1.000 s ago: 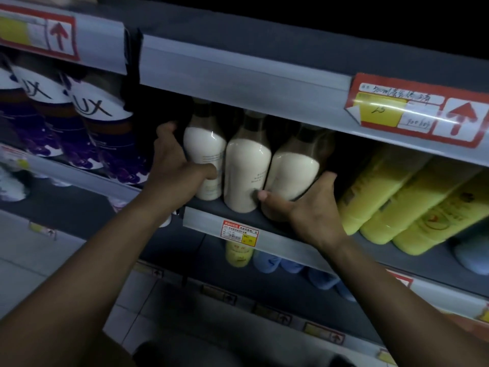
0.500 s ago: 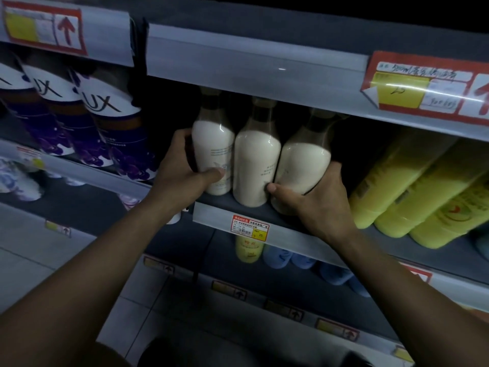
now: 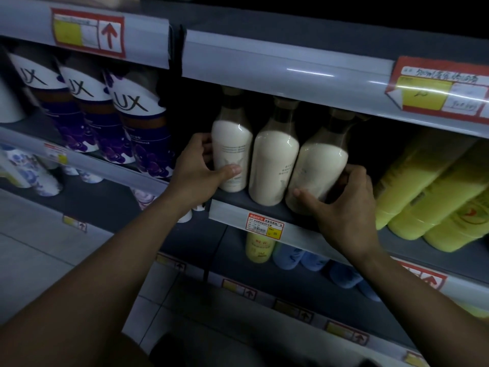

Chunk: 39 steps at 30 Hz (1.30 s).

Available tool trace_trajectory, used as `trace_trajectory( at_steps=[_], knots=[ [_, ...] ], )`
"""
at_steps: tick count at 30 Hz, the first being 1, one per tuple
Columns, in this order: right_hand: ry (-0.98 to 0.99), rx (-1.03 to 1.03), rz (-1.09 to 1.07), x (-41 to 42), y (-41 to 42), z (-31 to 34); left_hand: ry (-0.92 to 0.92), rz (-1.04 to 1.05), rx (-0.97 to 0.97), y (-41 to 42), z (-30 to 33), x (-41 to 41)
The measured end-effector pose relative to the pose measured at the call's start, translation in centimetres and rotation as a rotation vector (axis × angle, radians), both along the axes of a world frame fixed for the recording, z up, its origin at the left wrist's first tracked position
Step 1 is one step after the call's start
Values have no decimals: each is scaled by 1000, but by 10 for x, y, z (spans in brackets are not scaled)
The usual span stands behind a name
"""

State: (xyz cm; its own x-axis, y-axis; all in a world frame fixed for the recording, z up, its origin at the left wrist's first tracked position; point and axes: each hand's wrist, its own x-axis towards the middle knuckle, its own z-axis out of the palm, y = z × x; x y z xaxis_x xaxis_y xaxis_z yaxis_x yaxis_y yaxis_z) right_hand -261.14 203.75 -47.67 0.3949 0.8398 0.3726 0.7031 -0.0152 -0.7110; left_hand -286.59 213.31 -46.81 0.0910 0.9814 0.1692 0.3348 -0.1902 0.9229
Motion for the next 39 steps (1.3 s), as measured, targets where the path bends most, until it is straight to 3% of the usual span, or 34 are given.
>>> trace_trajectory(
  at_steps=[12, 31, 33, 36, 39],
  knots=[
    [65, 6, 82, 4, -5, 2, 106, 9, 26, -1, -2, -5],
    [-18, -24, 12, 4, 5, -10, 43, -24, -12, -7, 1, -5],
    [-20, -34, 19, 3, 5, -9, 3, 80, 74, -11, 2, -1],
    [-30, -51, 47, 3, 2, -8, 36, 267, 458, -22, 17, 10],
    [-35, -56, 77, 4, -2, -8, 69, 278, 705, -30, 44, 23]
  ],
)
